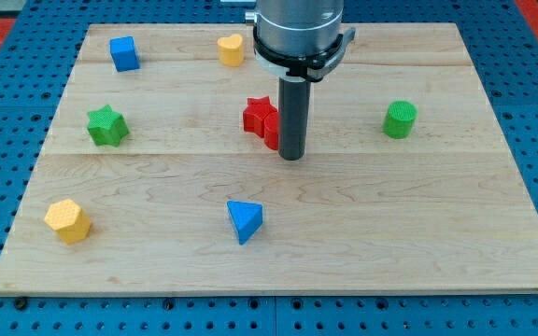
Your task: Group up the yellow blocks at the bottom left side of the board
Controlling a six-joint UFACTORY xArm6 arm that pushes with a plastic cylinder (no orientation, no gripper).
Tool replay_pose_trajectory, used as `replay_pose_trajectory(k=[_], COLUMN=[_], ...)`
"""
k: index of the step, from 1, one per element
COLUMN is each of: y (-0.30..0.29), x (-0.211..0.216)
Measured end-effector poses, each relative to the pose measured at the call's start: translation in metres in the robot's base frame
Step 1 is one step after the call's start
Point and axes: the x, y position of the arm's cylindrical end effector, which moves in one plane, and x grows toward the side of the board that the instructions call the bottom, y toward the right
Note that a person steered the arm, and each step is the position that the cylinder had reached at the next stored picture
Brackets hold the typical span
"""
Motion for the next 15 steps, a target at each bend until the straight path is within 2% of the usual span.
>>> replay_pose_trajectory(k=[1, 3, 4, 5, 6, 7, 8, 10, 12, 15], y=[0.006, 0.081, 0.082, 0.055, 0.052, 0.009, -0.013, -0.048, -0.051, -0.129], x=[0.000, 0.000, 0.018, 0.065, 0.090, 0.088, 0.044, 0.044, 0.044, 0.043])
